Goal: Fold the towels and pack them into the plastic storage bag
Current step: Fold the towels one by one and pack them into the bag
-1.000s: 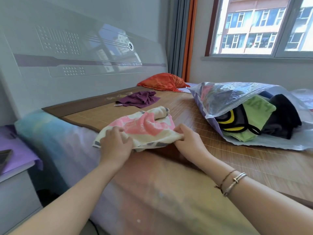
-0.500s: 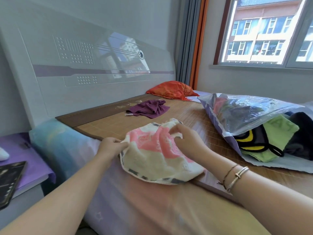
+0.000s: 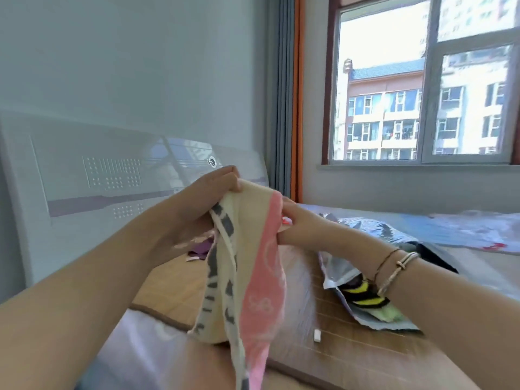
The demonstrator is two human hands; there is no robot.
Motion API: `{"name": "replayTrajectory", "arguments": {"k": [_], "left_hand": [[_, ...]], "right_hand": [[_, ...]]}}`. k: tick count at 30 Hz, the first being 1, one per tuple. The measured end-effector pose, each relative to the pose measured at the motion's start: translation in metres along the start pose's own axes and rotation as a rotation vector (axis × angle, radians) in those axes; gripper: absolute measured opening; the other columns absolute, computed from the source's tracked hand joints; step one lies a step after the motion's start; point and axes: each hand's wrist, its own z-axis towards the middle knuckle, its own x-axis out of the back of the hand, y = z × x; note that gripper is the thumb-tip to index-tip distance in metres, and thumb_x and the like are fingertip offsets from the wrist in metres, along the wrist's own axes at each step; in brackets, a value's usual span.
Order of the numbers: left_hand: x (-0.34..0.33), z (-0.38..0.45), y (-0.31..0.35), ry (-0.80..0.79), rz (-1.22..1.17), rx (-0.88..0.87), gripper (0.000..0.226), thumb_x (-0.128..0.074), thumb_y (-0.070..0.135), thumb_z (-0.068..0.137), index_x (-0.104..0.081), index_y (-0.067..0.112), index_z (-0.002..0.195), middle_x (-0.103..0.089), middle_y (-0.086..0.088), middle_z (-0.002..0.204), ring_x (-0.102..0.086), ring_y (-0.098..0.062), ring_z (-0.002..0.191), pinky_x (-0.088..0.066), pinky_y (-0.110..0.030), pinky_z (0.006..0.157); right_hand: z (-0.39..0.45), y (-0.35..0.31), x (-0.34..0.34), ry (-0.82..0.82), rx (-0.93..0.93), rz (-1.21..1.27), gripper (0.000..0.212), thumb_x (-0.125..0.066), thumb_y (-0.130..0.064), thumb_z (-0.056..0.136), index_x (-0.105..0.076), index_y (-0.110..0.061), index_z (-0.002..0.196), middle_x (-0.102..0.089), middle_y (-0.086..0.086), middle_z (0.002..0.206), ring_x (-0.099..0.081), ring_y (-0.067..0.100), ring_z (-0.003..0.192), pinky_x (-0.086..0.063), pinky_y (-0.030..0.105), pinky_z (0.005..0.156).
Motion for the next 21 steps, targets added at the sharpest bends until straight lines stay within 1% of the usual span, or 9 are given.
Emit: {"name": "replayTrajectory", "arguments": {"k": [2, 3, 5, 7, 9, 11, 14, 17, 21], "left_hand": [[-0.011, -0.004, 0.028, -0.012, -0.018, -0.056, 0.029, -0.039, 0.005, 0.089, -0.034, 0.021, 0.066, -0.03, 0.0, 0.061, -0.032, -0.011, 0.048, -0.028, -0.019, 0.041], [-0.016, -0.005, 0.039, -0.023, -0.022, -0.083, 0.029, -0.039, 0.006, 0.09, -0.034, 0.021, 0.067, -0.03, 0.0, 0.062, -0.032, -0.011, 0.048, -0.03, -0.019, 0.041], [-0.026, -0.005, 0.058, -0.04, -0.026, -0.127, 0.029, -0.04, 0.006, 0.091, -0.033, 0.021, 0.067, -0.032, 0.0, 0.061, -0.034, -0.01, 0.046, -0.031, -0.019, 0.041], [-0.037, -0.004, 0.071, -0.049, 0.002, -0.145, 0.028, -0.043, 0.007, 0.092, -0.036, 0.02, 0.068, -0.034, 0.001, 0.06, -0.035, -0.009, 0.044, -0.03, -0.02, 0.041], [-0.051, -0.001, 0.079, -0.08, 0.058, -0.16, 0.026, -0.048, 0.01, 0.095, -0.039, 0.019, 0.071, -0.038, 0.0, 0.057, -0.036, -0.01, 0.044, -0.031, -0.02, 0.04], [-0.067, 0.002, 0.083, -0.137, 0.118, -0.17, 0.019, -0.054, 0.015, 0.095, -0.045, 0.016, 0.078, -0.046, 0.0, 0.053, -0.041, -0.01, 0.042, -0.034, -0.02, 0.038], [-0.101, 0.007, 0.081, -0.274, 0.212, -0.185, 0.014, -0.061, 0.021, 0.088, -0.054, 0.009, 0.09, -0.053, -0.004, 0.061, -0.049, -0.012, 0.049, -0.042, -0.02, 0.042], [-0.144, 0.018, 0.072, -0.367, 0.332, -0.207, 0.018, -0.063, 0.026, 0.087, -0.058, 0.009, 0.092, -0.058, -0.005, 0.069, -0.055, -0.013, 0.055, -0.045, -0.021, 0.048], [-0.202, 0.04, 0.055, -0.445, 0.548, -0.274, 0.013, -0.06, 0.033, 0.091, -0.066, 0.022, 0.09, -0.068, -0.003, 0.081, -0.064, -0.016, 0.072, -0.047, -0.025, 0.063]], "right_hand": [[-0.02, -0.009, 0.036, -0.033, -0.046, -0.024, 0.025, -0.058, 0.002, 0.08, -0.058, 0.008, 0.104, -0.058, 0.025, 0.109, -0.058, 0.038, 0.1, -0.052, 0.038, 0.087], [-0.032, -0.013, 0.054, -0.037, -0.075, -0.018, 0.026, -0.06, -0.001, 0.08, -0.06, 0.004, 0.105, -0.062, 0.022, 0.108, -0.061, 0.033, 0.099, -0.052, 0.038, 0.087], [-0.057, -0.019, 0.087, 0.02, -0.104, -0.008, 0.021, -0.063, -0.008, 0.082, -0.061, -0.006, 0.102, -0.066, 0.016, 0.102, -0.065, 0.027, 0.095, -0.055, 0.033, 0.086], [-0.083, -0.018, 0.114, 0.154, -0.144, -0.024, 0.008, -0.064, -0.013, 0.084, -0.056, -0.013, 0.086, -0.063, 0.005, 0.084, -0.062, 0.017, 0.077, -0.054, 0.021, 0.07], [-0.111, -0.012, 0.136, 0.282, -0.158, -0.114, 0.017, -0.064, -0.018, 0.087, -0.049, -0.018, 0.078, -0.056, -0.007, 0.078, -0.053, 0.007, 0.07, -0.04, 0.01, 0.055], [-0.143, -0.006, 0.156, 0.324, -0.216, -0.207, 0.019, -0.062, -0.029, 0.09, -0.052, -0.02, 0.077, -0.056, -0.008, 0.078, -0.052, 0.006, 0.07, -0.037, 0.009, 0.052], [-0.194, 0.005, 0.184, 0.168, -0.428, -0.296, 0.032, -0.06, -0.053, 0.085, -0.064, -0.021, 0.08, -0.066, -0.005, 0.079, -0.063, 0.011, 0.075, -0.047, 0.016, 0.065], [-0.246, 0.013, 0.205, -0.05, -0.653, -0.38, 0.058, -0.064, -0.079, 0.061, -0.067, -0.038, 0.102, -0.071, -0.015, 0.097, -0.068, 0.006, 0.091, -0.055, 0.028, 0.082], [-0.301, 0.044, 0.234, -0.161, -0.942, -0.403, 0.046, -0.081, -0.044, 0.069, -0.062, -0.024, 0.106, -0.072, -0.004, 0.098, -0.071, 0.011, 0.084, -0.059, 0.033, 0.08]]}}
